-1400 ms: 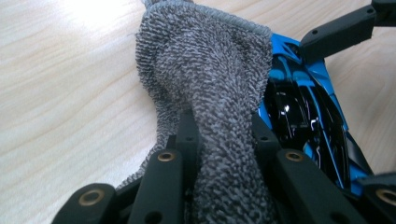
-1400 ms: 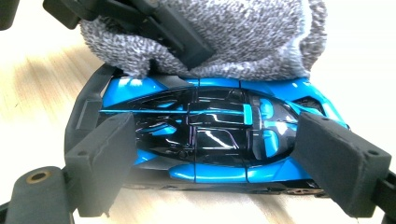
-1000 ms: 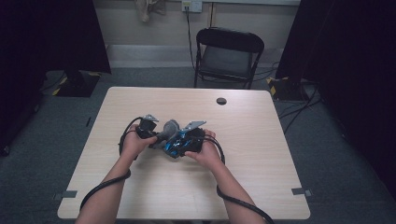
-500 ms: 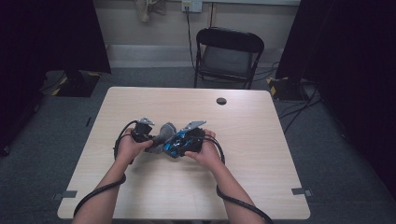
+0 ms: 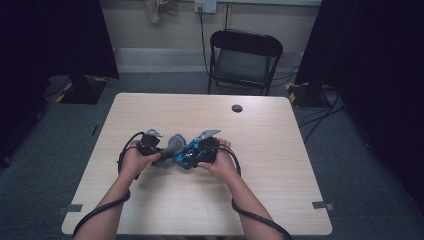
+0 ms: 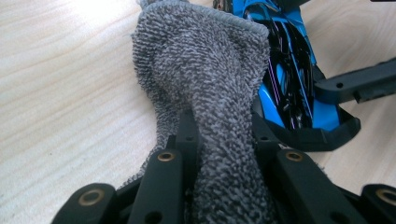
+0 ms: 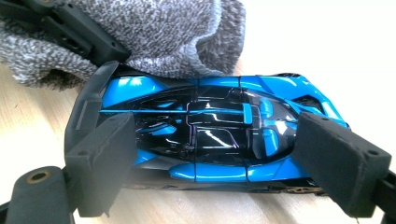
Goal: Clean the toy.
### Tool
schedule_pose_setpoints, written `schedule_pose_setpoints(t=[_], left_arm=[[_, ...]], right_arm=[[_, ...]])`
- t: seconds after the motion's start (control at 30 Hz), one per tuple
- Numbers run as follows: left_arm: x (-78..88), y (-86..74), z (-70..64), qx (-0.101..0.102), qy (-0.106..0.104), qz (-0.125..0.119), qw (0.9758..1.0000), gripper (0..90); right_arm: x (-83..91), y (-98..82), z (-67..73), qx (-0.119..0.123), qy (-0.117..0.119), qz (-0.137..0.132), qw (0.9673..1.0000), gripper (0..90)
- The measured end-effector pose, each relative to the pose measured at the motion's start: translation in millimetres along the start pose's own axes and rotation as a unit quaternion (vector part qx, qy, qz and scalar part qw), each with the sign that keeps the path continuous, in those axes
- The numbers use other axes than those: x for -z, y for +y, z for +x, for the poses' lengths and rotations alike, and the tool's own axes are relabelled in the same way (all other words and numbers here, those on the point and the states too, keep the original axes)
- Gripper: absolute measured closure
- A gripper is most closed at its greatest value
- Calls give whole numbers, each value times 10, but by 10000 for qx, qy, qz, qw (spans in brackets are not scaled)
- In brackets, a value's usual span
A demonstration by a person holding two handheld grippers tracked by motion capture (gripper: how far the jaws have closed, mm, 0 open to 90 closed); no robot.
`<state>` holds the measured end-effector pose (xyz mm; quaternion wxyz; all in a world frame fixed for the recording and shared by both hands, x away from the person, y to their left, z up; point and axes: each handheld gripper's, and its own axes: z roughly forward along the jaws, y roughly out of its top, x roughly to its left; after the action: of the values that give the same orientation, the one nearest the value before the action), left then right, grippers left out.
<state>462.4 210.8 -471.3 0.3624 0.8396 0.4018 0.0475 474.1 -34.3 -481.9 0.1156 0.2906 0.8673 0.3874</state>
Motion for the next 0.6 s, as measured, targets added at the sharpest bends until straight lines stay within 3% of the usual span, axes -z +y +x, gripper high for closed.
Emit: schedule_pose_setpoints(t=[0.6], left_arm=[[216, -187, -14, 39, -5, 14, 10000, 720]], right_arm=[[1, 1, -4, -40, -6, 19, 10000, 130]])
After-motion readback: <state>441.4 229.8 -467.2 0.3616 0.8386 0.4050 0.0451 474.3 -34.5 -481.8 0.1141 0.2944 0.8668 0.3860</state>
